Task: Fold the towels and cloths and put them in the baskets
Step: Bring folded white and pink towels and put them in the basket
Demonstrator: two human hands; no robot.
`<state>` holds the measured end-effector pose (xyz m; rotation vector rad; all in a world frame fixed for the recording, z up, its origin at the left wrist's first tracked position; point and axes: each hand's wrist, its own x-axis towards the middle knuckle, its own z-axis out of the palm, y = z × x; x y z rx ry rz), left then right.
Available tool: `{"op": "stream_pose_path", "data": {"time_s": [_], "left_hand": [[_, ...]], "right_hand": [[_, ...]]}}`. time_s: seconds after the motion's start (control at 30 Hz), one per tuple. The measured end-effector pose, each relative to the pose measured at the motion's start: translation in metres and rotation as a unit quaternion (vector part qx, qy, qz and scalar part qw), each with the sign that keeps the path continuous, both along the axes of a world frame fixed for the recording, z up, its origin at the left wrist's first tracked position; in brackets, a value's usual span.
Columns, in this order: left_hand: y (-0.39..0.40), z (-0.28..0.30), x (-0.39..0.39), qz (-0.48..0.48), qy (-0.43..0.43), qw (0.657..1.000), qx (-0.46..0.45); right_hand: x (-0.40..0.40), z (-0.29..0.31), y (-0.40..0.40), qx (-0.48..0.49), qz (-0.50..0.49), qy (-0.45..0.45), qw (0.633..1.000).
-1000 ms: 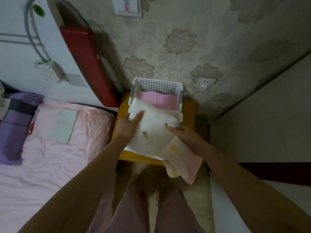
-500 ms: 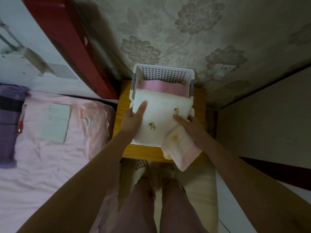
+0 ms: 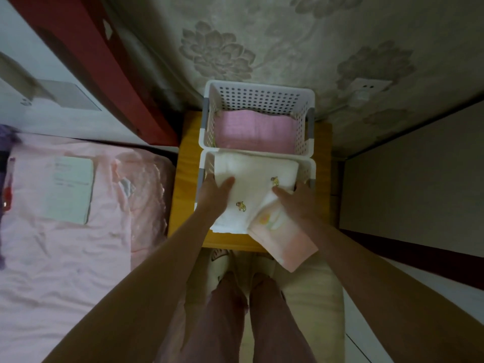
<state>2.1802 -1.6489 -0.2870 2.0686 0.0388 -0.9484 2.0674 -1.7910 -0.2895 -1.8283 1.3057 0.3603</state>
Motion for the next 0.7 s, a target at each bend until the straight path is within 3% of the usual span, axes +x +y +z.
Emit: {"op": "stream_pose_path", "data": {"time_s": [0.2, 0.47, 0.63, 0.7], "left_hand": [[-0.003, -0.024, 0.001, 0.012, -0.035, 0.999, 0.005], [-0.007, -0.062, 0.004, 0.027, -0.008, 0.999, 0.034], [-0.007, -0.051, 0.007, -0.027, -0.009, 0.998, 0.053], [-0.004, -0.035, 0.005, -0.052, -0.056, 0.997, 0.029]], "right_hand": [[0.005, -0.015, 0.001, -0.037, 0.014, 0.02, 0.999], [0.013, -0.045, 0.006, -0.034, -0.014, 0.025, 0.999], [0.007, -0.035, 0.008, -0.137, 0.02, 0.015, 0.99], [0.006, -0.018, 0.012, -0.159, 0.02, -0.034, 0.986]]}}
